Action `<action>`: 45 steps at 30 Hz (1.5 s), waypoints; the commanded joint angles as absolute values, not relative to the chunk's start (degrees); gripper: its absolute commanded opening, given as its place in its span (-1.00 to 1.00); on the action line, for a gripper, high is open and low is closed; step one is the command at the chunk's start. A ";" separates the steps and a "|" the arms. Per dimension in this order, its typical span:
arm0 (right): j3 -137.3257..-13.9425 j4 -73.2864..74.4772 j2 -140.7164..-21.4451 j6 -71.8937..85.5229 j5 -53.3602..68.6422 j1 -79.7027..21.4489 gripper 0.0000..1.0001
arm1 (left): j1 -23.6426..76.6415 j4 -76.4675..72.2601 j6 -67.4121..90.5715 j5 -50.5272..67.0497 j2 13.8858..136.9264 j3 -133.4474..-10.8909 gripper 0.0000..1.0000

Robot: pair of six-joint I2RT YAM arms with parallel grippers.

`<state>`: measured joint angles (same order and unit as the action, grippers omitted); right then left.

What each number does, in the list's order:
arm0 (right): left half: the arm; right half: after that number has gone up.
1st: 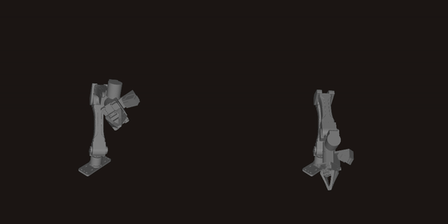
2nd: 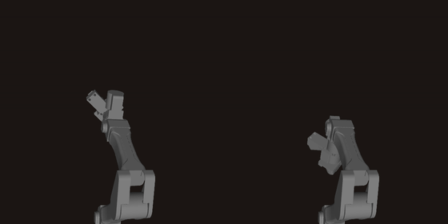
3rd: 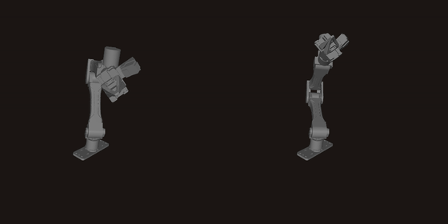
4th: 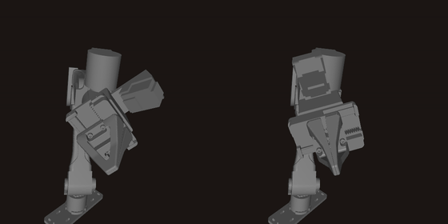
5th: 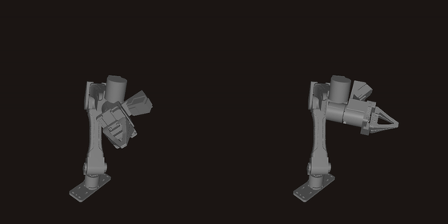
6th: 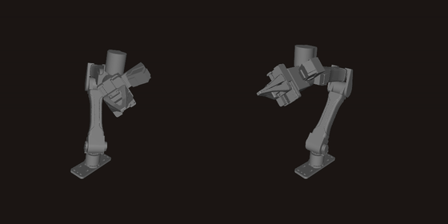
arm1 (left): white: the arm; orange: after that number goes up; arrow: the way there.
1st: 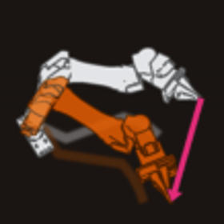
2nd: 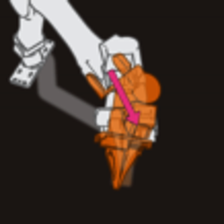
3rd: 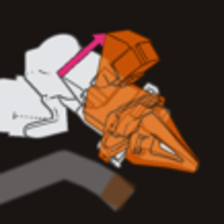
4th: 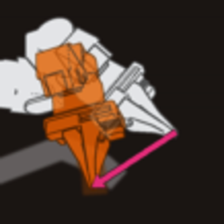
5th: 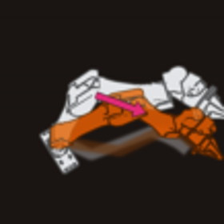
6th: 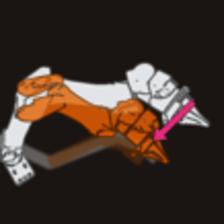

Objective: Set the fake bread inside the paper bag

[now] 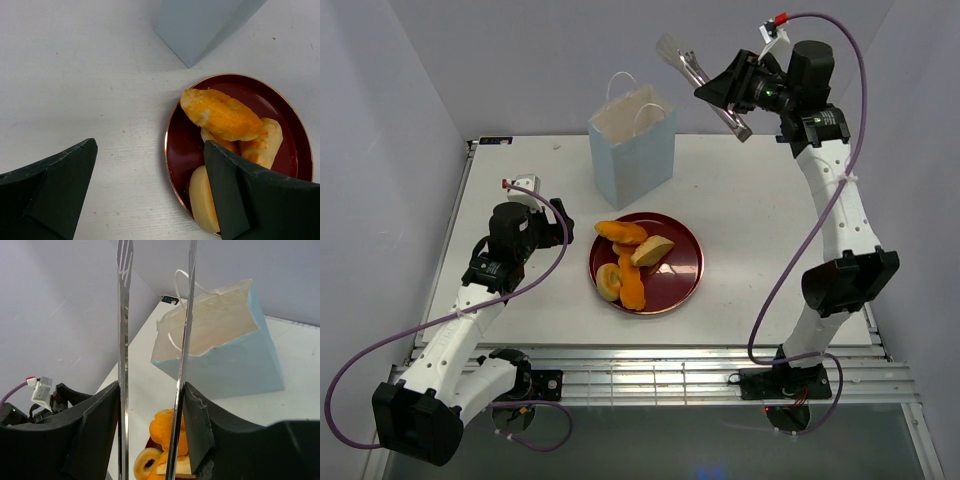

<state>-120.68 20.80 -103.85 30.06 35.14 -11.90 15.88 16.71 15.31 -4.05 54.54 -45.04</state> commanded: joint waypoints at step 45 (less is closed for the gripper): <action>-44.03 29.00 -49.92 18.10 19.44 -24.15 0.14 | 16.00 16.52 15.03 -4.75 53.61 -46.49 0.96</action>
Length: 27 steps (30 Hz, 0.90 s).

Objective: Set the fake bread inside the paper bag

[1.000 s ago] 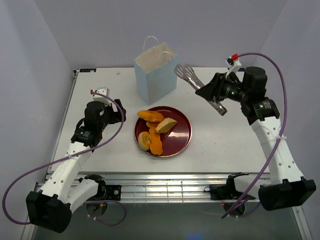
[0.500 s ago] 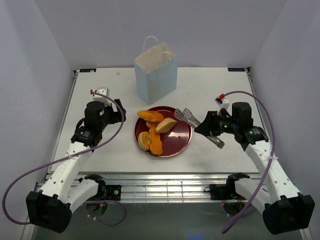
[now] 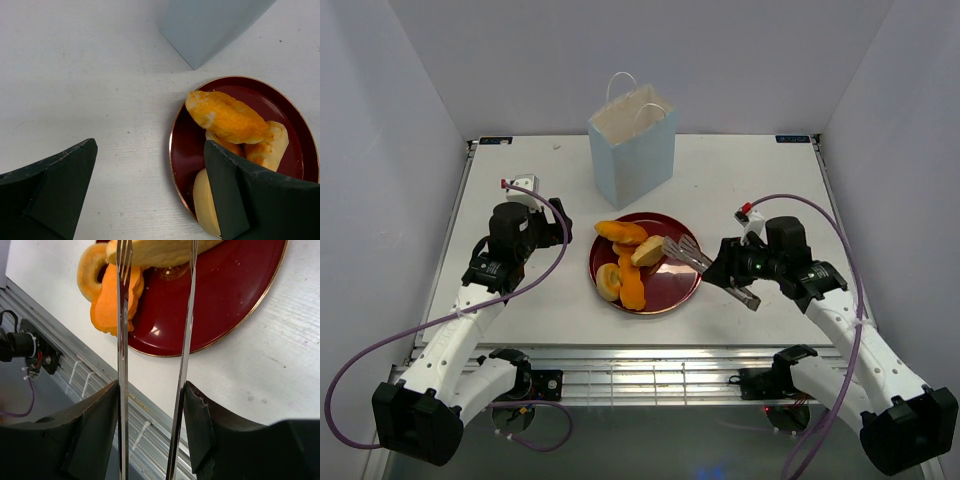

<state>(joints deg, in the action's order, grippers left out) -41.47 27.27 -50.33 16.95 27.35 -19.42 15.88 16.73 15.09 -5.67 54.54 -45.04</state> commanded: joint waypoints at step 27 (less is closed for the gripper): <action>-62.31 38.50 -66.35 38.40 -13.18 -61.17 0.08 | 16.08 16.26 15.47 -3.43 51.86 -46.32 0.96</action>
